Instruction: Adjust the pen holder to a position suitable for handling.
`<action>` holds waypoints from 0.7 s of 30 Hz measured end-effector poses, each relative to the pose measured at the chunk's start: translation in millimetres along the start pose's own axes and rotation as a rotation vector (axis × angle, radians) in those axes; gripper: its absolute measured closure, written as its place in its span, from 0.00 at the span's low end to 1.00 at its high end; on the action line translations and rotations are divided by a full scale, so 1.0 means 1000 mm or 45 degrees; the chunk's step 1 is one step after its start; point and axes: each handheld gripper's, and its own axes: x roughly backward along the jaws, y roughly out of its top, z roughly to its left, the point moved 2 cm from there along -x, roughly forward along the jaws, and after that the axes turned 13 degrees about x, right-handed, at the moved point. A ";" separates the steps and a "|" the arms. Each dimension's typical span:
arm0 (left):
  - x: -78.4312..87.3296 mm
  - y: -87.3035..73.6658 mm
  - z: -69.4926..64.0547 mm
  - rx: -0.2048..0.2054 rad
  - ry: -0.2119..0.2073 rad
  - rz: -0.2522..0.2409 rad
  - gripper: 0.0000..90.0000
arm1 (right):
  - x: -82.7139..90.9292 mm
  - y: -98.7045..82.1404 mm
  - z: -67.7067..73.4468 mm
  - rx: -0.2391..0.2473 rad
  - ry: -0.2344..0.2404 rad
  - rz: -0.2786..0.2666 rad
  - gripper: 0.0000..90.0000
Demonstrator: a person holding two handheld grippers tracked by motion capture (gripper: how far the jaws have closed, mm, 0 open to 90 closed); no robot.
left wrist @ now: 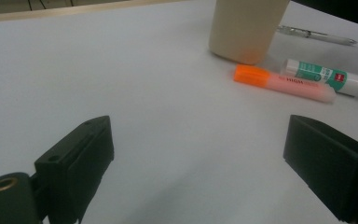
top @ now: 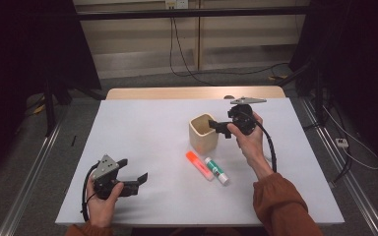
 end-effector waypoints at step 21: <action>0.000 0.001 -0.003 -0.032 0.003 -0.001 0.09 | 0.052 -0.041 0.004 0.050 -0.100 -0.031 0.05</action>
